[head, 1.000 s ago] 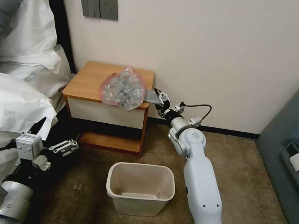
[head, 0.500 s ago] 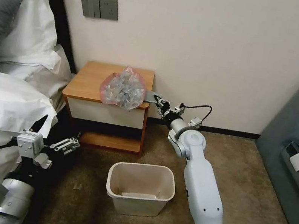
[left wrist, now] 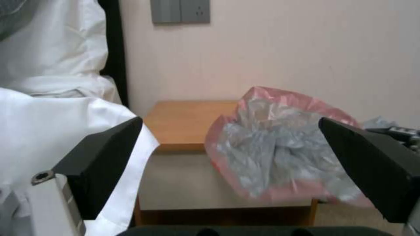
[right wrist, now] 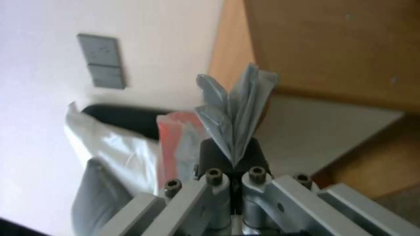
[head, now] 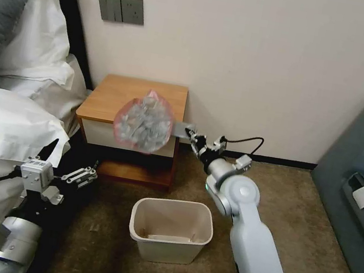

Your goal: Pick up the garbage bag from the table and place it over the trash can.

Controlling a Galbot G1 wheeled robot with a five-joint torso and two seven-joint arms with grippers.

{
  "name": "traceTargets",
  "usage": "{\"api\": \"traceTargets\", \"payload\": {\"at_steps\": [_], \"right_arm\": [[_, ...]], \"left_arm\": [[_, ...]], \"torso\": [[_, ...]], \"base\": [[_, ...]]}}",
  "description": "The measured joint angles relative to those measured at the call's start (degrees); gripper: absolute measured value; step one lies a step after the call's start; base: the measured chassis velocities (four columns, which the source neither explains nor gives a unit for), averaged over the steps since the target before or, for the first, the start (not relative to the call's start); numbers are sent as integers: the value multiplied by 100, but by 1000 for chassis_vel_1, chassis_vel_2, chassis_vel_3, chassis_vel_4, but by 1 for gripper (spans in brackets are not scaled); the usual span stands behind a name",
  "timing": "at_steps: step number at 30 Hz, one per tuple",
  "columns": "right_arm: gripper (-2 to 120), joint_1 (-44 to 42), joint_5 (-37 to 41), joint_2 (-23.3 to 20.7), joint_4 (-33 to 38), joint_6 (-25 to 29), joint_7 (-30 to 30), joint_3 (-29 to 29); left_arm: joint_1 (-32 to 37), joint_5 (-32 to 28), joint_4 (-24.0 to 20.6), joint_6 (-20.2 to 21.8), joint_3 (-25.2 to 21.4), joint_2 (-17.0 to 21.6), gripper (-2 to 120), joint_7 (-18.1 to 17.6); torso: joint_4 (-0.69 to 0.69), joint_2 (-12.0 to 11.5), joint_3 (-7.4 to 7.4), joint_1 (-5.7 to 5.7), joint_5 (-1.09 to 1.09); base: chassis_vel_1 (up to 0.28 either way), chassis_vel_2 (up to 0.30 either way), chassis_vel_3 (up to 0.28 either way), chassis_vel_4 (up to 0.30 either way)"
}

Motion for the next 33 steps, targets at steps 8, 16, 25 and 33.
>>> {"api": "traceTargets", "payload": {"at_steps": [8, 16, 25, 33], "right_arm": [[0, -841, 208, -246, 1168, 31, 385, -197], [0, -1845, 20, -481, 2129, 4, 572, -641], [0, -2629, -505, -847, 2456, -103, 413, -682], [0, -2944, -1121, -1161, 2265, -155, 63, -405]], "left_arm": [[22, 56, -12, -19, 14, -29, 100, 41], [47, 144, -17, -52, 23, -82, 100, 124], [48, 174, -19, -151, 27, -152, 100, 134], [51, 227, 20, -248, 73, -206, 100, 135]], "torso": [[1, 0, 0, 0, 1], [1, 0, 0, 0, 0], [1, 0, 0, -1, 0], [1, 0, 0, 0, 0]], "base": [[0, 0, 0, 0], [0, 0, 0, 0], [0, 0, 0, 0], [0, 0, 0, 0]]}}
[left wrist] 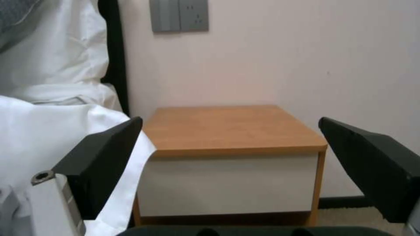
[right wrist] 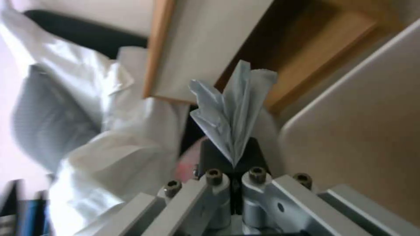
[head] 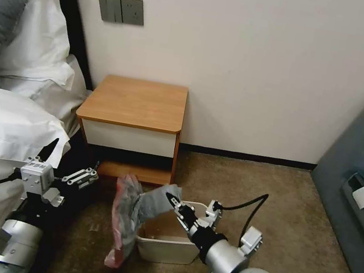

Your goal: Pick up the garbage bag from the table and place it over the trash can.

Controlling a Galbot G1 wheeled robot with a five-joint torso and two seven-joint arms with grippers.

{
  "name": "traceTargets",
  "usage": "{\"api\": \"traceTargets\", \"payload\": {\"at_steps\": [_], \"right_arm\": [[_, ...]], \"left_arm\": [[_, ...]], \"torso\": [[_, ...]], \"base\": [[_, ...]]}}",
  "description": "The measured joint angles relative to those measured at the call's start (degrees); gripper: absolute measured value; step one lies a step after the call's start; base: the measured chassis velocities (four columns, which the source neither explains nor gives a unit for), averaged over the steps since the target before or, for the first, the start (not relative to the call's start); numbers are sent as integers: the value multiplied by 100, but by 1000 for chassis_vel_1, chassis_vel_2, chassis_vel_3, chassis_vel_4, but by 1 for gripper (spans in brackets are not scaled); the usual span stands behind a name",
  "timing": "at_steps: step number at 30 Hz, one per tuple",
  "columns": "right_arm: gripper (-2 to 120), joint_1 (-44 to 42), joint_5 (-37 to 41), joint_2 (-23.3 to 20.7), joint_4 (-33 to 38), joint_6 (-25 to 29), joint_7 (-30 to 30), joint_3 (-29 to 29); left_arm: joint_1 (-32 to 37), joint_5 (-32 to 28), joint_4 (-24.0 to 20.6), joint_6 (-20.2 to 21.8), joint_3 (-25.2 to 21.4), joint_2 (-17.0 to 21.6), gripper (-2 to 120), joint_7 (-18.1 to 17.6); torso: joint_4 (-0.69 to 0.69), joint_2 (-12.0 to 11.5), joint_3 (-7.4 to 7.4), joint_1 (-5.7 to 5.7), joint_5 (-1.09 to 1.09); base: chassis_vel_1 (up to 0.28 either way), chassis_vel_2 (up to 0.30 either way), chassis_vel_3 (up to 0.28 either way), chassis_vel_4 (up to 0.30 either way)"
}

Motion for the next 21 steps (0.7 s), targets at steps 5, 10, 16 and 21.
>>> {"api": "traceTargets", "payload": {"at_steps": [5, 10, 16, 21], "right_arm": [[0, -101, -343, -109, -217, -64, -218, 167], [0, -115, -579, -147, -402, -92, -317, 193], [0, -89, -986, -179, -691, -159, -394, 191], [4, -98, -1174, -170, -695, -219, -289, 191]], "left_arm": [[-3, 5, 37, -45, 6, -4, 100, 0], [-15, 4, 77, -65, 5, 6, 100, 0], [-36, -3, 141, -98, 12, 25, 100, 0], [-50, -9, 172, -108, 12, 39, 100, 0]], "torso": [[0, 0, 0, 0, 0], [0, 0, 0, 0, 0], [0, 0, 0, 0, 0], [0, 0, 1, 0, -1]], "base": [[0, 0, 0, 0], [0, 0, 0, 0], [0, 0, 0, 0], [0, 0, 0, 0]]}}
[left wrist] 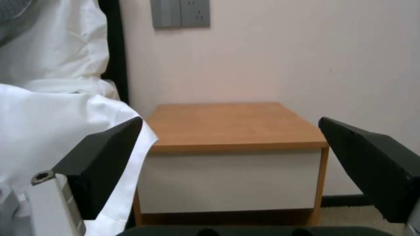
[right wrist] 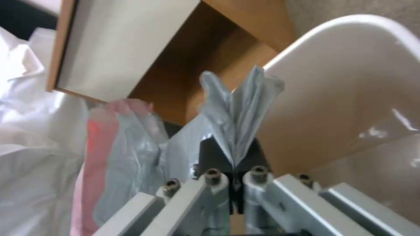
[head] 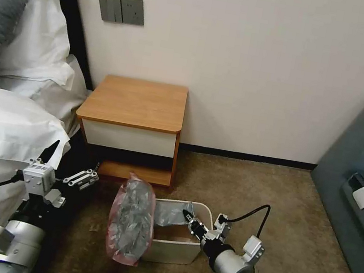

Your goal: Pick up the garbage bag from the table and place it over the trash can.

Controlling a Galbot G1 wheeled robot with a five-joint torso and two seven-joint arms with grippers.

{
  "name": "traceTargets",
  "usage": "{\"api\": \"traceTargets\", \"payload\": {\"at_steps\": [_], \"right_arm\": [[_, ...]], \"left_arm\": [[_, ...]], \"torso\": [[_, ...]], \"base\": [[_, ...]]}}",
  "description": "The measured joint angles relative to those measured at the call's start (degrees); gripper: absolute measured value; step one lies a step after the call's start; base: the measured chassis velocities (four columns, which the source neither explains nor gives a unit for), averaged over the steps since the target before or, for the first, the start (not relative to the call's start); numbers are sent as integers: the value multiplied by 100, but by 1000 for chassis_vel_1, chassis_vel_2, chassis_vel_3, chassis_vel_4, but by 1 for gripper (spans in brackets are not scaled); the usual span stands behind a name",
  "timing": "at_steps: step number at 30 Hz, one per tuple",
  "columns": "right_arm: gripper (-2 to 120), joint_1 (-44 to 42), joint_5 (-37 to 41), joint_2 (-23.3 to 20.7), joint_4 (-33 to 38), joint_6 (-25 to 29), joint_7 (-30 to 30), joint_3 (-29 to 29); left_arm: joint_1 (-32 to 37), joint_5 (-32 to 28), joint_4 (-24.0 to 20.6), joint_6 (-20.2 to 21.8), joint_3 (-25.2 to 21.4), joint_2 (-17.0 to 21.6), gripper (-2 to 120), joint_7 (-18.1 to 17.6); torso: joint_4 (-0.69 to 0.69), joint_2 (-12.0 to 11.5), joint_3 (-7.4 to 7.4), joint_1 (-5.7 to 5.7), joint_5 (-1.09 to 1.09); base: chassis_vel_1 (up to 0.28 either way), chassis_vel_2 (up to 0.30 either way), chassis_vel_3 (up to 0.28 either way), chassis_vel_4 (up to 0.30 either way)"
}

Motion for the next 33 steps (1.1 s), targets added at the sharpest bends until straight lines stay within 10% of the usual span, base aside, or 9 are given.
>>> {"api": "traceTargets", "payload": {"at_steps": [24, 33], "right_arm": [[94, -142, -338, -224, 792, -59, 706, 89], [100, -48, -181, -371, 1200, -15, 1061, 340]], "left_arm": [[-138, -98, 218, -68, 19, 98, 100, 3], [-121, -24, 246, -21, 113, 125, 100, 4]], "torso": [[0, -1, 0, 0, 0], [0, -1, 0, 0, 0]], "base": [[0, 0, 0, 0], [0, 0, 0, 0]]}}
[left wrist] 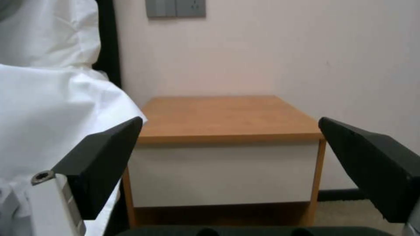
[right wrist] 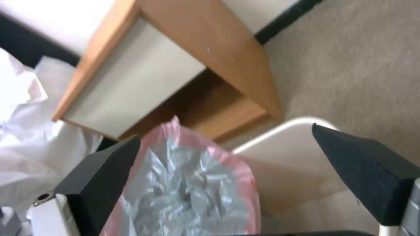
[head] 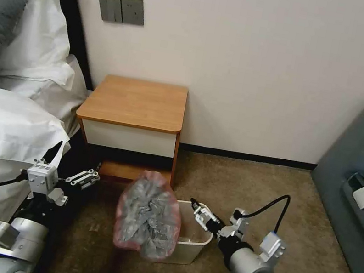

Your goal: Pick up the garbage bag from the table and place it over the trash can.

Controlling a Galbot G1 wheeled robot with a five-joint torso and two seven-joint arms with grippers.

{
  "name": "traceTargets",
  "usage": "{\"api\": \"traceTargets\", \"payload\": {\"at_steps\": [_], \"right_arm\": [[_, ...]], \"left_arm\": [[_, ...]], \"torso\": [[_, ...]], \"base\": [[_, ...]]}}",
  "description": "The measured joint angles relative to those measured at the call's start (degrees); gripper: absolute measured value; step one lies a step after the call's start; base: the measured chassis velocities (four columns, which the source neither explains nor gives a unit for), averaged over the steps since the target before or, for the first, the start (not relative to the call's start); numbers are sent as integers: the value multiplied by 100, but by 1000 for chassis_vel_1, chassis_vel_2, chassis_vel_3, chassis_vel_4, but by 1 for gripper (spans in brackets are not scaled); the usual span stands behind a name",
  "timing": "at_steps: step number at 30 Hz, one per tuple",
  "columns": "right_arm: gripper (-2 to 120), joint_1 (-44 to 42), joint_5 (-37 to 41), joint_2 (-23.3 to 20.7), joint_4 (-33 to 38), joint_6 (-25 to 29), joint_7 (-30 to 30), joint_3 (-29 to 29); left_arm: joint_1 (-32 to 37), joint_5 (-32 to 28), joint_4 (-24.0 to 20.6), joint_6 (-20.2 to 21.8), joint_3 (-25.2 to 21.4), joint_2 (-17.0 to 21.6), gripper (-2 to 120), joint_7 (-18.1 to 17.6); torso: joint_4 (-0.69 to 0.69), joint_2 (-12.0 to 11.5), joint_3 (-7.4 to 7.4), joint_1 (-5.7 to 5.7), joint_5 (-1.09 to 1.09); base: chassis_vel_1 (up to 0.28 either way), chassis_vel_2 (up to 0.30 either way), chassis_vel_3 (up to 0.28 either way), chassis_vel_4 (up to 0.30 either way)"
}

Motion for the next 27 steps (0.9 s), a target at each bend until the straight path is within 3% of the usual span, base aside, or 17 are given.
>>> {"api": "traceTargets", "payload": {"at_steps": [6, 14, 16, 21, 27], "right_arm": [[100, 20, -41, 54, 79, 23, 47, -25], [100, -40, -214, 223, 35, 36, 29, -72], [100, -41, -222, 246, 30, 42, 32, -69], [100, -60, -238, 249, 30, 79, 52, -39], [100, -64, -258, 269, 22, 109, 71, -35]], "left_arm": [[45, 121, -3, 32, 80, 50, 100, 0], [213, 70, -214, 491, 978, 382, 100, -102], [237, 126, -146, 570, 1405, 503, 100, -202], [194, 198, 128, 590, 1883, 688, 100, -289], [110, 190, 359, 696, 2161, 801, 100, -344]], "torso": [[0, 0, 0, 0, 0], [0, 0, 0, 0, 0], [0, 0, 0, 0, 0], [0, 0, 0, 0, 0], [0, 0, 0, 0, 0]], "base": [[0, 0, 0, 0], [0, 0, 0, 0], [0, 0, 0, 0], [0, 0, 0, 0], [0, 0, 0, 0]]}}
